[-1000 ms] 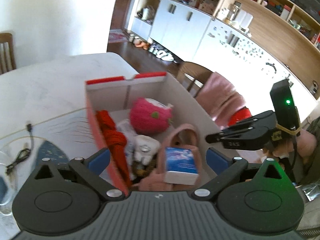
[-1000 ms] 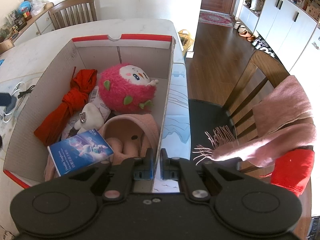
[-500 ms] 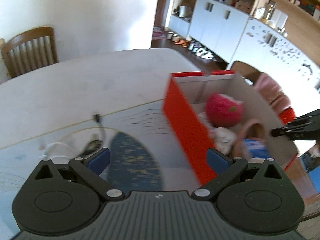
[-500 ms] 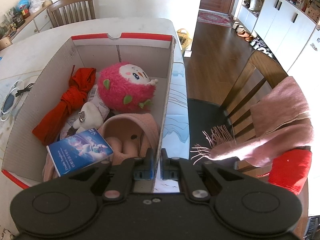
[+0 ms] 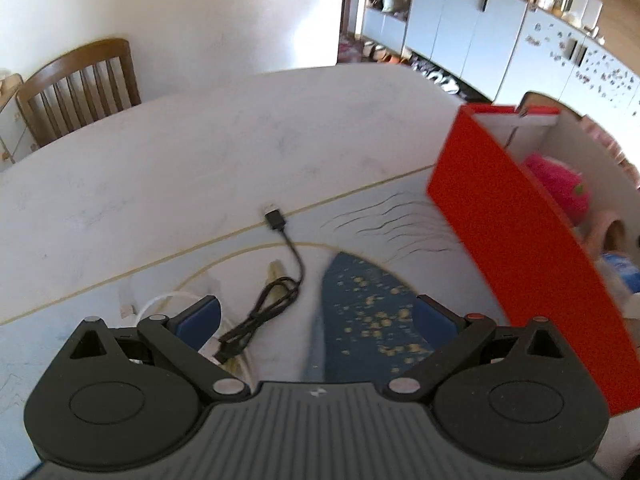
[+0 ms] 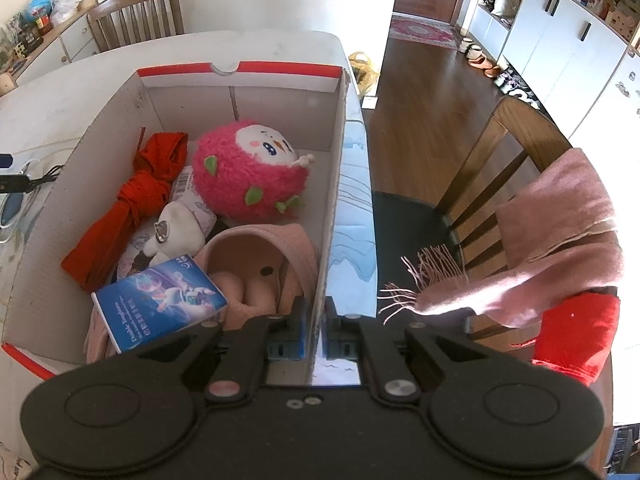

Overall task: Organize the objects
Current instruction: 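Open the left tool and withdraw it toward the black USB cable, then close the left tool on the black USB cable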

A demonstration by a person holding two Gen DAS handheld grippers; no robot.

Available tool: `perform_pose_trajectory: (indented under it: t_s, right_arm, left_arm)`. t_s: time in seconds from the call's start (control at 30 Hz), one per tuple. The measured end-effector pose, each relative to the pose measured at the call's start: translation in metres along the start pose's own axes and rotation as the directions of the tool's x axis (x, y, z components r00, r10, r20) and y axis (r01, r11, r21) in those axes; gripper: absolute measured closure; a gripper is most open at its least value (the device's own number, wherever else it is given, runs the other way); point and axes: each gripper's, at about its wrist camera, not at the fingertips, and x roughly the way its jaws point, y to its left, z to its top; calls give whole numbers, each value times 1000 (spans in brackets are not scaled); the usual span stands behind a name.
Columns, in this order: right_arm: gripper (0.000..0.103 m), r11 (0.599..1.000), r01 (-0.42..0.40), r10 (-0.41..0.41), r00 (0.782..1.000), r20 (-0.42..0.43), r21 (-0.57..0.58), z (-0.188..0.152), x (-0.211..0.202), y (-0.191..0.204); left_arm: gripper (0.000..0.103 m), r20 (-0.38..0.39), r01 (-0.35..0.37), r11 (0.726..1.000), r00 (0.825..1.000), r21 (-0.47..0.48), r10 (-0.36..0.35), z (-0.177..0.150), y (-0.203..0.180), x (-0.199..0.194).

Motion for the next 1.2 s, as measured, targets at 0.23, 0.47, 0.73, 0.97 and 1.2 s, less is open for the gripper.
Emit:
perform_pose_trajectory:
  t_s: [0.23, 0.47, 0.73, 0.97, 1.2]
  right_arm:
    - [96, 1000, 12, -12, 1000, -16, 7, 1, 3, 2]
    - [96, 1000, 19, -18, 1000, -25, 15, 2, 4, 3]
    - [96, 1000, 23, -23, 999, -30, 19, 2, 4, 4]
    - [96, 999, 25, -24, 999, -31, 23, 1, 4, 4]
    - [97, 999, 23, -22, 999, -29, 23, 2, 5, 4]
  left_arm:
    - [3, -40, 20, 996, 999, 87, -16, 4, 4, 23]
    - [31, -74, 47, 987, 997, 156, -35, 9, 3, 38]
    - [54, -129, 34, 990, 992, 139, -16, 9, 14, 51]
    - [72, -135, 31, 993, 991, 117, -15, 11, 13, 53]
    - [90, -129, 8, 995, 992, 100, 5, 9, 3, 52]
